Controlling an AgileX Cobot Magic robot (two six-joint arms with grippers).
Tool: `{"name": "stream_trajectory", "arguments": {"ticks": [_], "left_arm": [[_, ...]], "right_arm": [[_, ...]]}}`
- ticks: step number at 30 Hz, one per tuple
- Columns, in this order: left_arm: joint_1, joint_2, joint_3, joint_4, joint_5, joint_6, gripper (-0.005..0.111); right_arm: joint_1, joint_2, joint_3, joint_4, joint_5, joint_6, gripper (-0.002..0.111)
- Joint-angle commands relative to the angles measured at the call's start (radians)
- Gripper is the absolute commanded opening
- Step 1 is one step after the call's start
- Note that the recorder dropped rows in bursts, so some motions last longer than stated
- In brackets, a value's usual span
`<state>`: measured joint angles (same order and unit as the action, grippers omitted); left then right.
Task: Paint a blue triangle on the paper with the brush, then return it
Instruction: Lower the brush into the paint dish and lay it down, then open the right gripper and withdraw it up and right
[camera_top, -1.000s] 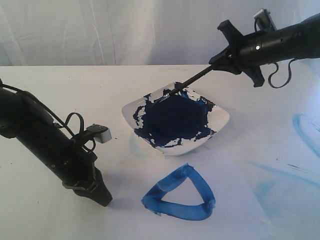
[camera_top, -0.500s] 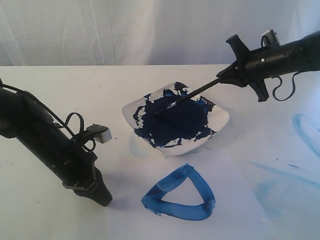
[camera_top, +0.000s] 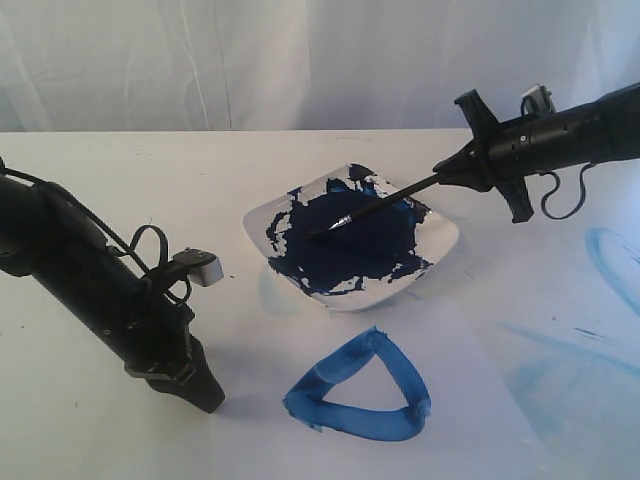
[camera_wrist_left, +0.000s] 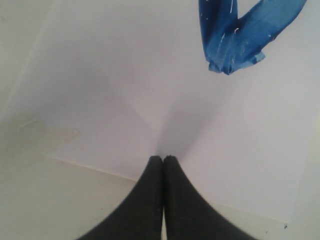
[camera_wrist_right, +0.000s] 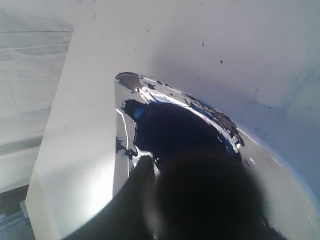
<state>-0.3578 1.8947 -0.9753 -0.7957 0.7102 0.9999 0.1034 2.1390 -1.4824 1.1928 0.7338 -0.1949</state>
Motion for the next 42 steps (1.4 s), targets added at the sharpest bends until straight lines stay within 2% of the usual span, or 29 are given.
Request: {"name": "stream_trajectory", "arguments": {"ticks": [1, 14, 21, 30, 35, 38, 39, 41, 42], "left_arm": [[-0.005, 0.002, -0.003, -0.009, 0.016, -0.005, 0.0], [-0.005, 0.002, -0.003, -0.009, 0.016, -0.005, 0.0], [-0.005, 0.002, -0.003, -0.009, 0.016, -0.005, 0.0], [-0.005, 0.002, -0.003, -0.009, 0.016, -0.005, 0.0], [-0.005, 0.002, -0.003, -0.009, 0.016, -0.005, 0.0], [-0.005, 0.002, -0.003, -0.009, 0.016, -0.005, 0.0], [-0.005, 0.002, -0.003, -0.009, 0.016, -0.005, 0.0], [-0.005, 0.002, -0.003, -0.009, 0.016, -0.005, 0.0], [-0.005, 0.002, -0.003, -0.009, 0.016, -0.005, 0.0]], "right_arm": [[-0.005, 0.018, -0.003, -0.015, -0.025, 0.0, 0.001], [-0.005, 0.052, 0.007, -0.015, -0.044, 0.023, 0.029], [-0.005, 0.052, 0.007, -0.015, -0.015, 0.029, 0.05], [-0.035, -0.042, 0.007, -0.018, 0.102, 0.011, 0.052], [-0.064, -0.164, 0.007, -0.027, 0.169, -0.007, 0.048], [-0.071, -0.243, 0.007, -0.096, 0.188, -0.014, 0.039], [-0.071, -0.28, 0.007, -0.155, 0.186, -0.014, 0.032], [-0.064, -0.371, 0.007, -0.308, 0.184, -0.004, 0.007], [-0.061, -0.446, 0.007, -0.437, 0.179, 0.025, 0.0]]}}
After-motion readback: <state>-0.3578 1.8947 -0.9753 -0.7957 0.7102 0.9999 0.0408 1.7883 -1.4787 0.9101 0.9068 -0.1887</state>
